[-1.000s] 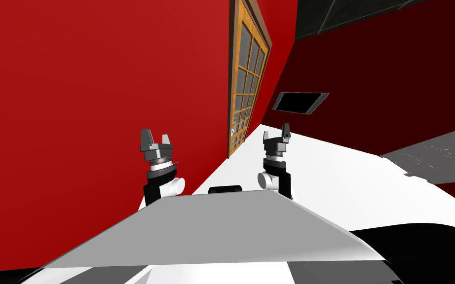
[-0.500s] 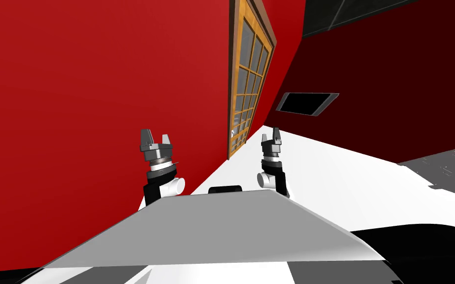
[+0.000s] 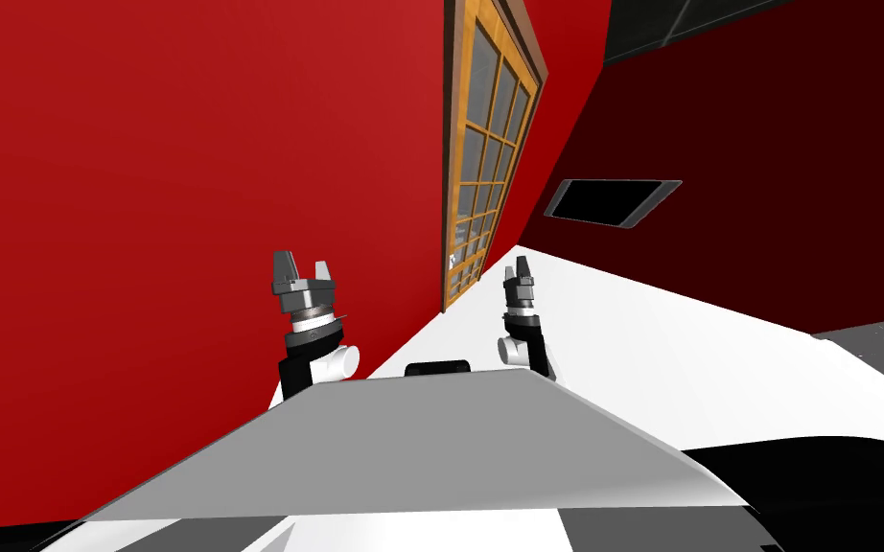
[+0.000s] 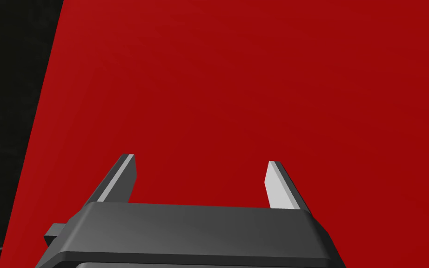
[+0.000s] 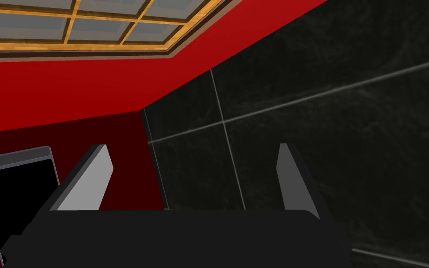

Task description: Pull the door open

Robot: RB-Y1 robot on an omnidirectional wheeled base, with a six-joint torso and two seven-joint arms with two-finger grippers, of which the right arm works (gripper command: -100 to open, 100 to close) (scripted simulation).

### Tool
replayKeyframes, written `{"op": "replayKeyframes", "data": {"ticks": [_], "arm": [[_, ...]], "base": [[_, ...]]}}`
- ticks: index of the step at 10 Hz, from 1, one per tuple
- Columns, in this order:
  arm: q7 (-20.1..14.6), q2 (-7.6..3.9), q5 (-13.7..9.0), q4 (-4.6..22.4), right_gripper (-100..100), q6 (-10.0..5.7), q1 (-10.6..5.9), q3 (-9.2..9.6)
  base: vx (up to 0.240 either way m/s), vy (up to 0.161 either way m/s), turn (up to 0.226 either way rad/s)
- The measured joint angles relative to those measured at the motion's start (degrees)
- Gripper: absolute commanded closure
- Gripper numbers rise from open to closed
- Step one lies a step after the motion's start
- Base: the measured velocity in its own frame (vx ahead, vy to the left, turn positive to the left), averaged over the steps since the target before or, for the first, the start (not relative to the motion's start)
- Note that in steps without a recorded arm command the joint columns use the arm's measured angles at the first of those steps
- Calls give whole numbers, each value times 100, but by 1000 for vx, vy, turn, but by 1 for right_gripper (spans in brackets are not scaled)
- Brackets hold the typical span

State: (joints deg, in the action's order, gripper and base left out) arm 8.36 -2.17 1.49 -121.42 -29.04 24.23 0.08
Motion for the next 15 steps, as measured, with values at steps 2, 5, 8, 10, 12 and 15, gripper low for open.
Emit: {"op": "replayKeyframes", "data": {"ticks": [2, 5, 8, 10, 12, 15], "arm": [[228, -34, 186, 238, -100, -98, -16, -24], [521, -78, 417, 580, -100, -221, -84, -72], [793, -95, 637, 898, -100, -361, -111, -101], [974, -116, 782, 1147, -100, -444, -181, -140], [1157, -133, 931, 1352, -100, -534, -199, -169], [1438, -153, 1163, 1693, -100, -654, -265, -221]], "base": [[90, -126, 122], [64, -71, 70], [48, -72, 86], [68, -88, 94], [63, -88, 79], [48, -91, 81]]}}
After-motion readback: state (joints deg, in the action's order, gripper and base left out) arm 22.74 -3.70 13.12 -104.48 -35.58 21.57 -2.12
